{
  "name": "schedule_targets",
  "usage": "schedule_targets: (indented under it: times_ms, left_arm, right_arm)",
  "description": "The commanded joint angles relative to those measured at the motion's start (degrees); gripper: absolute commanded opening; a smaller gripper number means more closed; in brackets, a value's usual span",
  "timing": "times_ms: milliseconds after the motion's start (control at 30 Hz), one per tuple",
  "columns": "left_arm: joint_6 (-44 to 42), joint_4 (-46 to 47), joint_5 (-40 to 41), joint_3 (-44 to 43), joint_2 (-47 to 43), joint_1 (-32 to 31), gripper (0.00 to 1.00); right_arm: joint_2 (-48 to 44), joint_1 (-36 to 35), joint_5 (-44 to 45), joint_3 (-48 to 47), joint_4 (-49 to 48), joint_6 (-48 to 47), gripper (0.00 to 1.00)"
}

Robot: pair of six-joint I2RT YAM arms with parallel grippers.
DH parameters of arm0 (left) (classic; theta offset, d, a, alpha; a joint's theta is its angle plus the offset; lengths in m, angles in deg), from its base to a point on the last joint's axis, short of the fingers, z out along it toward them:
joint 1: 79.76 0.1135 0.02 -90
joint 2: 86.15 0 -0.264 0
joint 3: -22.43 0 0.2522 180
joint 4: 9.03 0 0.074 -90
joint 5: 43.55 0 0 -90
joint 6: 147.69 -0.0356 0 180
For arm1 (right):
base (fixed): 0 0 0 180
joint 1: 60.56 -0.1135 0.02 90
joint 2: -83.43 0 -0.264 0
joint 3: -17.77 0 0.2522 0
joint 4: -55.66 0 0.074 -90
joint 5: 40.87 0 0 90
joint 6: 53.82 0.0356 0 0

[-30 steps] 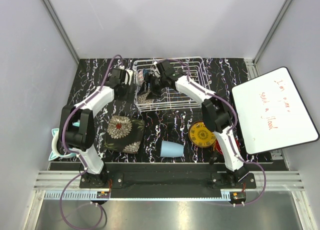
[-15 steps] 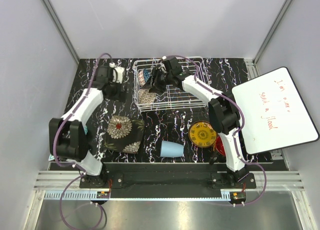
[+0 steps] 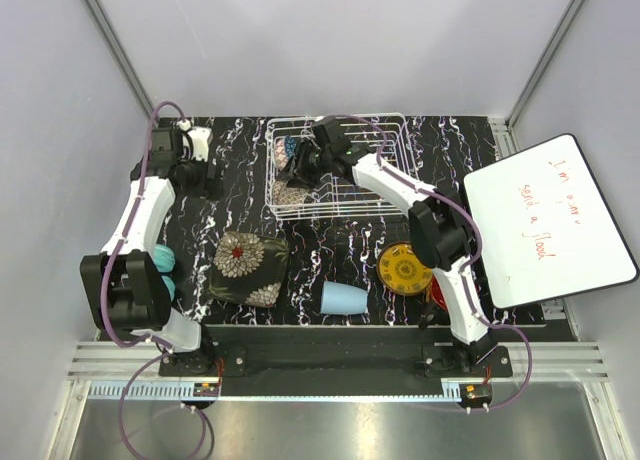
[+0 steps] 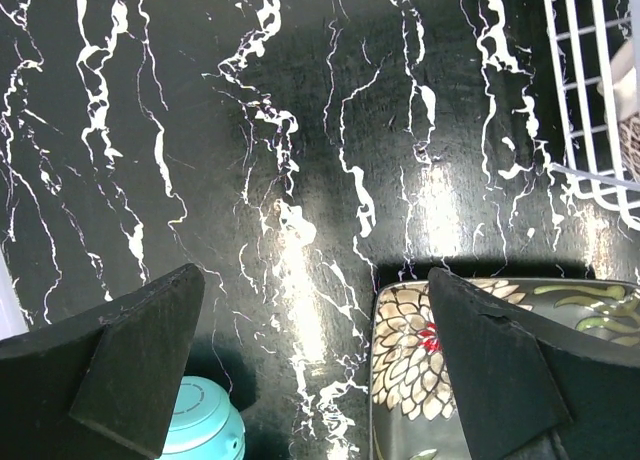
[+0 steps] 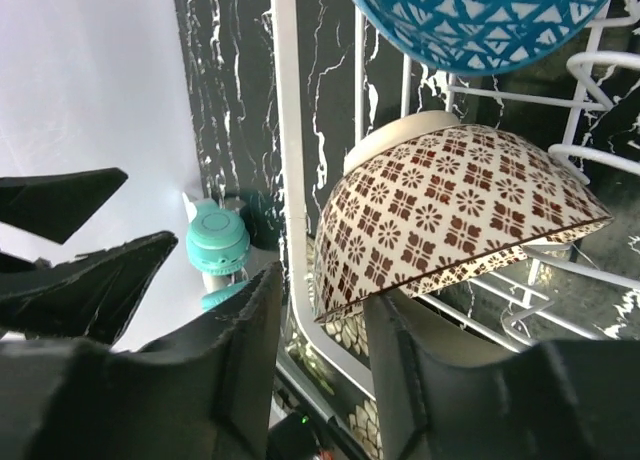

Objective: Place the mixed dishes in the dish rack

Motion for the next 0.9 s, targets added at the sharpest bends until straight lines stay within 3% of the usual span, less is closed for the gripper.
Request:
schedule_targets:
  times_ms: [0, 100, 200, 233, 267, 533, 867]
  left_arm:
    - [-2.0, 2.0, -2.4, 1.8, -0.8, 1.6, 0.99]
    - [-2.7, 2.5, -2.7, 3.2, -1.7, 2.4, 0.99]
    - [-3.3, 2.7, -3.3, 4.4, -2.4, 3.2, 0.99]
    - [-3.2, 3.1, -3.3, 4.6, -2.4, 3.3, 0.99]
    - [-3.2, 3.1, -3.5, 4.5, -2.0, 3.7, 0.99]
    - [-0.4, 3.4, -5.3, 2.5, 0.1, 3.8, 0.99]
    - [1.3, 3.3, -4.7, 1.3, 3.9, 3.8, 0.99]
  right_arm:
    - [1.0, -1.6, 4.3, -3.8, -0.3, 3.4, 0.38]
    - [2.5, -2.1, 4.5, -5.6, 0.2, 4.3, 0.32]
    - [2.6, -2.4, 5.8, -5.6, 0.6, 3.8, 0.15]
    - [2.0, -2.4, 6.0, -5.5, 0.6, 3.4, 0.02]
    - [1.7, -2.4, 6.7, -5.2, 0.7, 2.9, 0.00]
    - [-4.0, -2.5, 3.9, -3.4, 1.2, -5.7, 0.00]
    - [-7.8, -0.4, -16.4, -3.7, 2.6, -15.0, 0.00]
